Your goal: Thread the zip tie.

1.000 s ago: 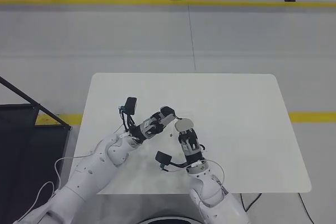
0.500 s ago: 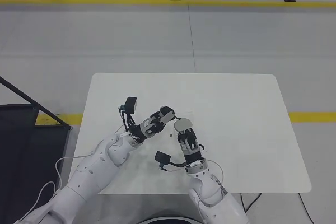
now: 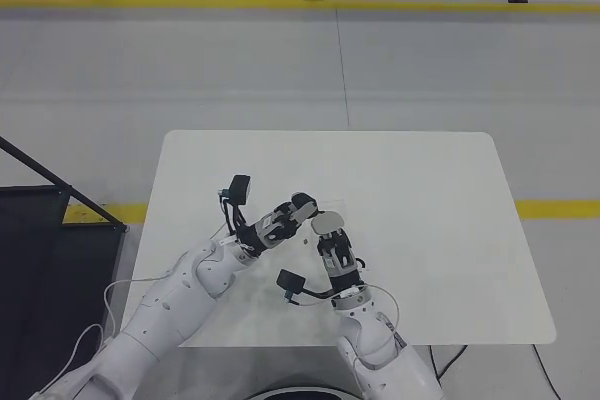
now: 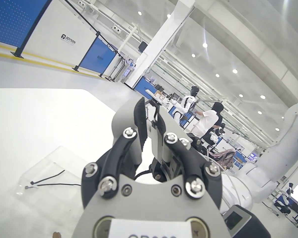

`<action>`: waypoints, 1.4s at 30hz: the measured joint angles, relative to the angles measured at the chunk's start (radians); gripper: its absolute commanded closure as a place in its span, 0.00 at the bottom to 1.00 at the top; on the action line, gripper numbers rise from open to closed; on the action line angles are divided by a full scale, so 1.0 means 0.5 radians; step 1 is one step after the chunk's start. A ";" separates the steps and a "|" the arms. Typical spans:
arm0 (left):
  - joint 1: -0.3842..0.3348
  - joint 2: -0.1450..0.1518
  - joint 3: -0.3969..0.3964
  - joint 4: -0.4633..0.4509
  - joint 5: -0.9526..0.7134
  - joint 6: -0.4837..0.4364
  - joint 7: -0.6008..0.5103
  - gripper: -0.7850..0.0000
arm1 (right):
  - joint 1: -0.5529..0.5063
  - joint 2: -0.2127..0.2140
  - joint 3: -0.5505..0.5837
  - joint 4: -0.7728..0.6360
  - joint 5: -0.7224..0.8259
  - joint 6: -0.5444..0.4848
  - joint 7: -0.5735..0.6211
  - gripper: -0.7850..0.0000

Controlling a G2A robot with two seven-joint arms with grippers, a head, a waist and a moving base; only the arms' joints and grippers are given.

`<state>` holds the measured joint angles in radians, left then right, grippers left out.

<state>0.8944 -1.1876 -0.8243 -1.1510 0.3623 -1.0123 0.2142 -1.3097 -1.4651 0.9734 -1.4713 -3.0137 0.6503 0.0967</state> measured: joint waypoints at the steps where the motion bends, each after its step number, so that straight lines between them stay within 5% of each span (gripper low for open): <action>1: 0.001 -0.001 -0.001 0.000 -0.006 0.000 -0.002 0.78 | -0.001 -0.001 0.001 0.000 -0.002 0.001 0.000 1.00; 11: 0.016 -0.015 -0.016 0.003 -0.072 0.000 -0.031 0.99 | -0.009 -0.015 0.012 0.007 -0.037 -0.006 0.037 1.00; 16: 0.020 -0.020 -0.022 0.008 -0.114 0.000 -0.072 1.00 | -0.010 -0.022 0.017 0.010 -0.052 -0.003 0.055 1.00; 21: 0.021 -0.025 -0.028 0.009 -0.178 0.000 -0.135 0.79 | -0.014 -0.030 0.020 0.008 -0.060 0.007 0.074 1.00; 25: 0.022 -0.028 -0.038 0.012 -0.207 0.000 -0.175 0.77 | -0.017 -0.034 0.026 0.013 -0.063 0.037 0.077 1.00; 27: 0.024 -0.030 -0.044 0.012 -0.221 0.000 -0.192 0.64 | -0.017 -0.037 0.029 0.016 -0.073 0.045 0.080 1.00; 30: 0.026 -0.033 -0.049 0.011 -0.239 0.000 -0.220 0.58 | -0.019 -0.041 0.036 0.018 -0.100 0.063 0.105 1.00; 42: 0.040 -0.036 -0.061 -0.026 -0.419 0.000 -0.393 0.68 | 0.004 -0.049 0.020 0.055 -0.116 0.058 0.138 1.00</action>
<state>0.9147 -1.2054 -0.8546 -1.1641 0.1529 -1.0123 0.0175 -1.3076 -1.4896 0.9832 -1.4437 -3.0718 0.6795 0.1658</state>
